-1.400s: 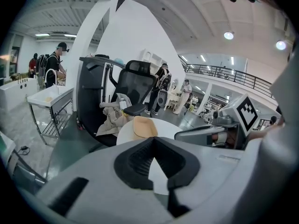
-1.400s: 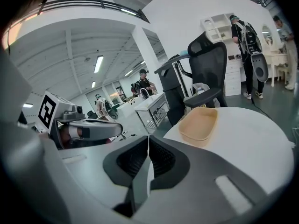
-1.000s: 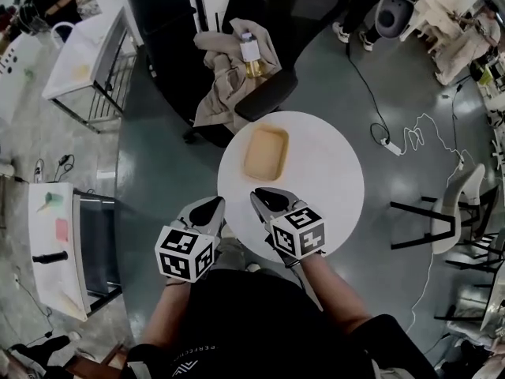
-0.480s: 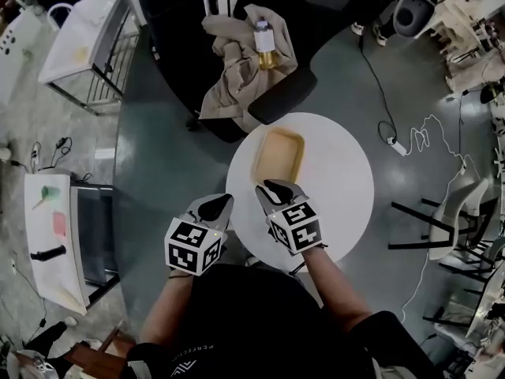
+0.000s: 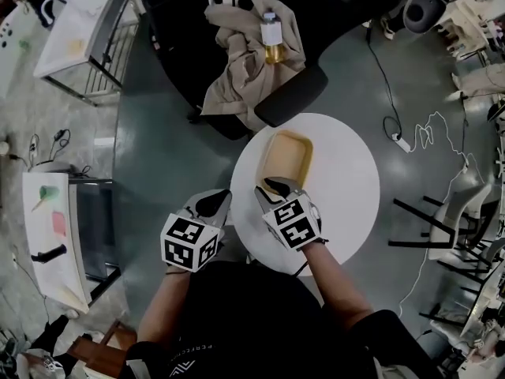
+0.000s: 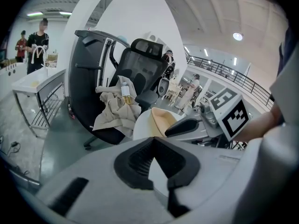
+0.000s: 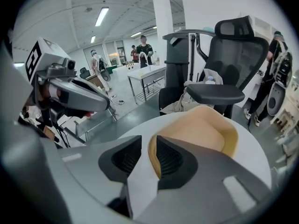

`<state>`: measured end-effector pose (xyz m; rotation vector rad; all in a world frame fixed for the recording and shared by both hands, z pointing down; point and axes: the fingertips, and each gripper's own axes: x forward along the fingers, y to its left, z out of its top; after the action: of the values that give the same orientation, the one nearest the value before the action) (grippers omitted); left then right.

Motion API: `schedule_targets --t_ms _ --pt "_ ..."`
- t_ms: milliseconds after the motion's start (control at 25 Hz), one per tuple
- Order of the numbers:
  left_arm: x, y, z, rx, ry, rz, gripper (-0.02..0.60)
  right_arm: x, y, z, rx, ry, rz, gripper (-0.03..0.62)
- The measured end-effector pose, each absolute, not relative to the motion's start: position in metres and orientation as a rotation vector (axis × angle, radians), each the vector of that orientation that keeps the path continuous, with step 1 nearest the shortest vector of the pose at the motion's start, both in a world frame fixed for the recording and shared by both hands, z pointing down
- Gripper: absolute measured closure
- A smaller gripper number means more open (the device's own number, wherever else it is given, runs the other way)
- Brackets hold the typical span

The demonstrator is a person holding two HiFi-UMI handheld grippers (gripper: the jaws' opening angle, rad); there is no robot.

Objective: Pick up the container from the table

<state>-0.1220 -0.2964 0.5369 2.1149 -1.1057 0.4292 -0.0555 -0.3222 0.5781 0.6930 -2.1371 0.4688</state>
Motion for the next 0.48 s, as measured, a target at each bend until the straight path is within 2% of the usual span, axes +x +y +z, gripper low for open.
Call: schedule_targets --t_ms 160,400,480 --pt "-0.127 -0.303 0.543 2.104 -1.103 0.438 0.58 -0.053 -0.319 0.593 0.629 -2.058 0.384 0.498" --pt "-0.126 -0.31 0.545 2.1 -1.094 0.447 0.58 -0.049 -0.322 0.595 0.624 -2.014 0.294 0.566" --pt "-0.125 -0.311 0.545 2.103 -1.088 0.446 0.58 -0.049 -0.323 0.595 0.626 -2.015 0.305 0.565"
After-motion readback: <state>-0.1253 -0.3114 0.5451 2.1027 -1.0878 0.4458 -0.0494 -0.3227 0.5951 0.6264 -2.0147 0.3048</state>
